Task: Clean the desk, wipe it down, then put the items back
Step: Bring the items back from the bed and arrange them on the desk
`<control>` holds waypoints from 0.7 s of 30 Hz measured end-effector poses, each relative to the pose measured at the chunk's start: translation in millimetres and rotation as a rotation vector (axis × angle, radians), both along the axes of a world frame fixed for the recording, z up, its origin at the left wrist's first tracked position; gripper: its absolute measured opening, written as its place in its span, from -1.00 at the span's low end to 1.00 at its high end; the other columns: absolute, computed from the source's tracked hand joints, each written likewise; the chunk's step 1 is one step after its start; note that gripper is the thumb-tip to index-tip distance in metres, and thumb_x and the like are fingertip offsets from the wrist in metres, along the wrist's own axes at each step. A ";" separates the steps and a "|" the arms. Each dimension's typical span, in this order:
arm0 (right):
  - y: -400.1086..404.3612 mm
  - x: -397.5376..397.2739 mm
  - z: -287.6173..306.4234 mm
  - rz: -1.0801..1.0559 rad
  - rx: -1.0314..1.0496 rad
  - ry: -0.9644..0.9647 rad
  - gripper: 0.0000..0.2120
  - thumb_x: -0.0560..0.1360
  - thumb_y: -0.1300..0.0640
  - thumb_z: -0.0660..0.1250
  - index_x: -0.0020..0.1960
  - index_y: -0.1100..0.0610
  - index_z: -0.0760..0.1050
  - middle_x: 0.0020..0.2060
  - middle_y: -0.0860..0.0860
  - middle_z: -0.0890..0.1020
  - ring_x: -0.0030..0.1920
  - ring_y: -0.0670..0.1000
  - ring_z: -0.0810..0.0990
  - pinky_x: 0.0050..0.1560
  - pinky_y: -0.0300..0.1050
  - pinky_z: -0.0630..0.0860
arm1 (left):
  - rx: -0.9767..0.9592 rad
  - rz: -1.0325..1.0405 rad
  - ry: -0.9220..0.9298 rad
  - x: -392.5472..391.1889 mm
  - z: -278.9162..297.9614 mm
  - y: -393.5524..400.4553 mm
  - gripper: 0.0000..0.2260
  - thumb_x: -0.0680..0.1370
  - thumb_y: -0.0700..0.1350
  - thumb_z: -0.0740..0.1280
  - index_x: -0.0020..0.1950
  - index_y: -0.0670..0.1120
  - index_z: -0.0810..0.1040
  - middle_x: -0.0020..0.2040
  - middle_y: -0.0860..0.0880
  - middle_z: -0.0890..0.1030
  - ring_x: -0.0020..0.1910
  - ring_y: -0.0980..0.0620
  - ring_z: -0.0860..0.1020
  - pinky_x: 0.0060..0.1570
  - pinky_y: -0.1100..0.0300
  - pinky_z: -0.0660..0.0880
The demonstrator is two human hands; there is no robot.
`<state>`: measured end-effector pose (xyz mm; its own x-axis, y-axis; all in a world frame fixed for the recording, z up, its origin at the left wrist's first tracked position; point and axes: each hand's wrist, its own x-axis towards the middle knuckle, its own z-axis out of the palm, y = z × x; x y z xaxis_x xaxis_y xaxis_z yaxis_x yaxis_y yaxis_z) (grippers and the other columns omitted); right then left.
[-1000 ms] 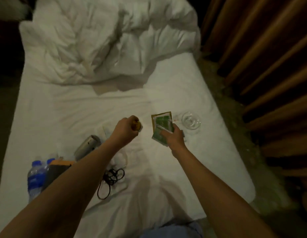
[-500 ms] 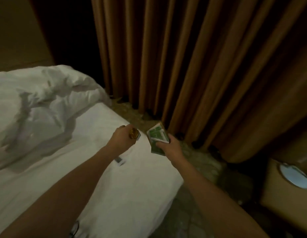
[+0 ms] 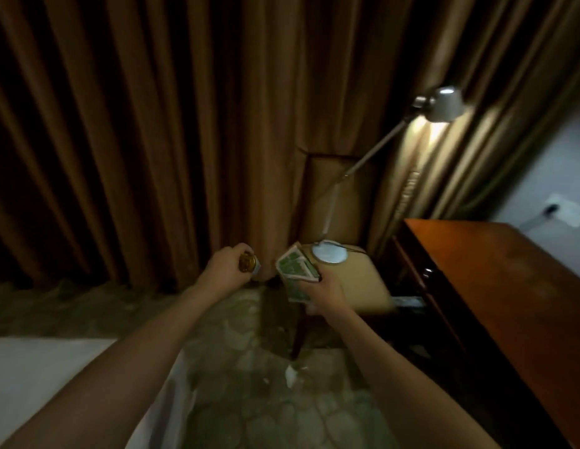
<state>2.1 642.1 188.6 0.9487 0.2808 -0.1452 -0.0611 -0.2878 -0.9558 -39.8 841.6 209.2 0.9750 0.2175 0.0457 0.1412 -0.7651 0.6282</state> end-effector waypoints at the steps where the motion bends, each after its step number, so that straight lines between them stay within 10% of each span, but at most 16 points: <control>1: -30.8 11.1 -0.7 -0.053 -0.004 -0.030 -0.72 0.47 0.23 0.40 0.16 0.16 0.49 -0.02 0.04 0.61 -0.03 0.05 0.61 -0.31 -0.38 0.51 | 0.011 -0.045 0.000 19.6 -1.4 -30.5 -0.66 0.42 -0.21 0.43 0.18 -0.05 0.51 0.11 -0.11 0.55 0.08 -0.05 0.53 0.06 0.15 0.47; 6: -184.8 45.8 1.0 -0.268 -0.013 -0.044 -0.77 0.47 0.28 0.37 0.11 0.18 0.49 0.03 0.11 0.62 0.04 0.11 0.61 0.07 0.09 0.58 | -0.007 -0.277 -0.004 95.6 -5.8 -185.6 -0.67 0.42 -0.21 0.43 0.16 -0.05 0.51 0.07 -0.04 0.54 0.09 -0.02 0.51 -0.01 0.22 0.40; 15: -393.6 79.5 -18.1 -0.663 0.035 -0.025 -0.84 0.48 0.32 0.31 -0.02 0.10 0.46 0.01 0.10 0.57 0.01 0.11 0.60 -0.09 -0.05 0.61 | 0.060 -0.742 0.044 208.4 -22.8 -402.8 -0.64 0.45 -0.19 0.40 0.20 0.03 0.46 0.08 -0.03 0.53 -0.02 0.06 0.52 -0.19 0.32 0.41; 21: -469.0 120.2 -45.2 -0.897 0.098 0.009 -0.83 0.46 0.36 0.30 -0.02 0.14 0.46 0.01 0.11 0.56 0.02 0.08 0.58 0.04 0.00 0.60 | 0.141 -0.960 0.099 291.5 -47.1 -506.2 -0.59 0.49 -0.20 0.38 0.30 0.00 0.39 0.22 -0.06 0.45 0.18 -0.03 0.47 0.13 0.20 0.48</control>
<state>122.3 173.0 143.3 0.8161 -0.5529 -0.1680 -0.2312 -0.0459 -0.9718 251.7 335.4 162.1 0.7357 -0.6725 -0.0810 -0.5341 -0.6495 0.5412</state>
